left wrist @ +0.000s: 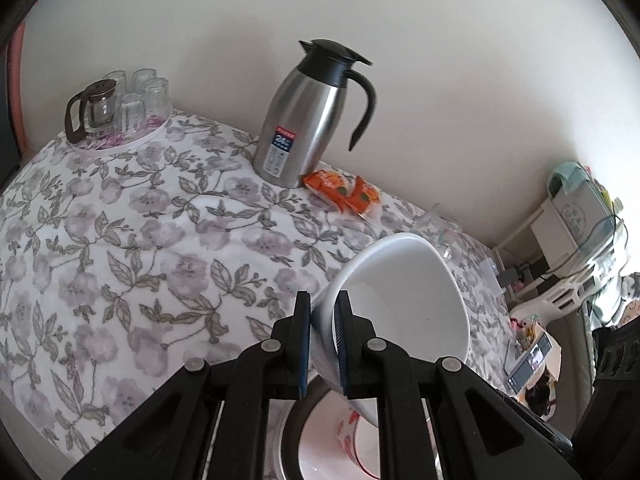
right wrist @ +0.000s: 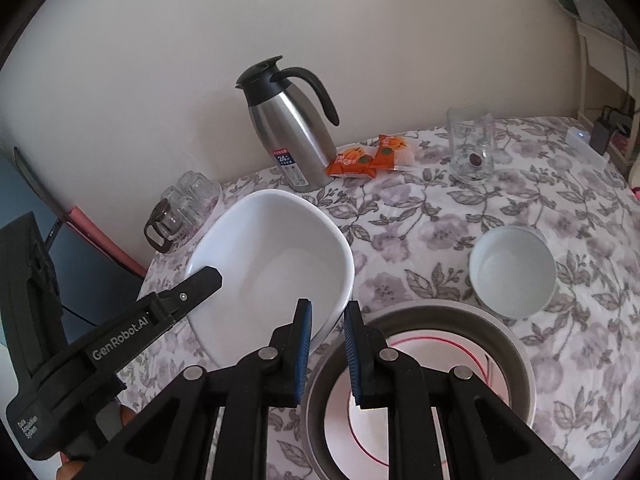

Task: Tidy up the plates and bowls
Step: 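Lift the white square bowl with both grippers and carry it over the basin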

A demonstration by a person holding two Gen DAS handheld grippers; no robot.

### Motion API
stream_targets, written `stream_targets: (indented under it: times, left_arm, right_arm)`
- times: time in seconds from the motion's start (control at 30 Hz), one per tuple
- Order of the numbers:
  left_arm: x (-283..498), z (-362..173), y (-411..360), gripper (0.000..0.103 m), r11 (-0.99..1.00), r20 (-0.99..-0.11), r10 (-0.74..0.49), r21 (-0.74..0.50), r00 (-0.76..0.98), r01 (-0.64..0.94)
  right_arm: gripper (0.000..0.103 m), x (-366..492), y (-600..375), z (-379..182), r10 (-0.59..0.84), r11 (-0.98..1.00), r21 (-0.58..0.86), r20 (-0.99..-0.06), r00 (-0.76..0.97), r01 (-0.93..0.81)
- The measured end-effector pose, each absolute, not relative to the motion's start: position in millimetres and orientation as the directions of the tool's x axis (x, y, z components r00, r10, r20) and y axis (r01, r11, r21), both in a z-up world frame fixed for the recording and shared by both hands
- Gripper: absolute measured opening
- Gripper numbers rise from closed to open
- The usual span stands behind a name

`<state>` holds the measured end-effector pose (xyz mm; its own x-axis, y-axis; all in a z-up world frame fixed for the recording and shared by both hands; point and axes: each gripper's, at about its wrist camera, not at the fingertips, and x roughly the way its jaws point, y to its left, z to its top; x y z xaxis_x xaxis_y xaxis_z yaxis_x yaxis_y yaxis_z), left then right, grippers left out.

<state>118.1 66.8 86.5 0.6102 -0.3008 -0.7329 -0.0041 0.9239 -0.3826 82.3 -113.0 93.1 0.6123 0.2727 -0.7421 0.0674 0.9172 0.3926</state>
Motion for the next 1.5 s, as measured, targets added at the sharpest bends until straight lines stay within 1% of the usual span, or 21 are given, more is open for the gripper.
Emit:
stream_targets:
  times: [0.37,0.6,1.0,1.23,1.5]
  left_arm:
    - [97.5,96.8,31.2,0.012,0.937,-0.727,-0.311,-0.342,0.612,0.07]
    - [88.9,101.7,5.9,0.012,0.939,-0.724,-0.325,-0.323,0.609,0.118]
    - [73.3,100.8,-19.7,0.012,0.942,-0.734,-0.332,-0.295,0.592,0.162]
    - [64.6,99.4,-19.9,0.012,0.937,-0.737,-0.345,-0.303,0.582,0.172]
    - [56.3,86.5,-20.4,0.012,0.94,-0.759,-0.338,-0.296,0.556,0.168]
  right_arm:
    - [0.018,53.4,-145.7,99.0,0.265,0.907,0.413,-0.704,0.659,0.076]
    - [0.018,38.8,-167.4,96.9,0.258,0.905,0.417,-0.696,0.671,0.085]
    - [0.018,20.4,-189.1,96.0,0.247,0.909,0.406,-0.706,0.664,0.094]
    - [0.018,11.3,-190.8,94.8,0.272,0.905,0.418,-0.715,0.644,0.082]
    - [0.019,7.7,-190.8,83.7,0.281,0.905,0.416,-0.74,0.611,0.089]
